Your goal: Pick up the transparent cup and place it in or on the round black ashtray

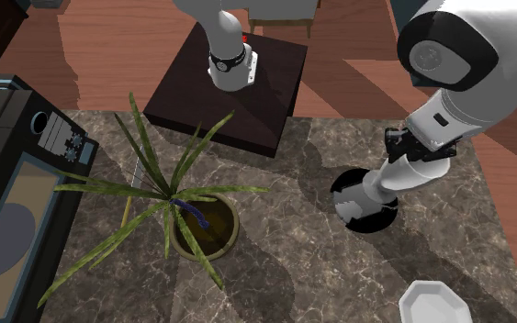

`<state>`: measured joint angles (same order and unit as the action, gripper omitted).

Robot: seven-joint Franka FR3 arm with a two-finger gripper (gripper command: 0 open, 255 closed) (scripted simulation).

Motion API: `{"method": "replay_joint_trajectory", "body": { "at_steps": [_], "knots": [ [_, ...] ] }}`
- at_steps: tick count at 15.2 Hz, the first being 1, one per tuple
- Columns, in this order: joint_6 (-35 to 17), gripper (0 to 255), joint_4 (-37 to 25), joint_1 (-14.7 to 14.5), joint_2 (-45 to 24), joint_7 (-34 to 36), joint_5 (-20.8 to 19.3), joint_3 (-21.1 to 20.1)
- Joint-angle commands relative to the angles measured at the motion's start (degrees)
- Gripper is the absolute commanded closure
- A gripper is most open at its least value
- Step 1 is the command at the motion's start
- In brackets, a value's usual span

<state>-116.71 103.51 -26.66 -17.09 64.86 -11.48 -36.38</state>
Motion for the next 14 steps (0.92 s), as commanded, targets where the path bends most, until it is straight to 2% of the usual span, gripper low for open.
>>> {"method": "replay_joint_trajectory", "body": {
  "at_steps": [1, 14],
  "knots": [
    [-1.5, 255, 1.0, -0.1, -0.5, 0.3, -0.4, 0.2],
    [-9.6, 255, 5.1, -1.4, -5.5, 2.9, -4.4, 2.0]
  ]
}}
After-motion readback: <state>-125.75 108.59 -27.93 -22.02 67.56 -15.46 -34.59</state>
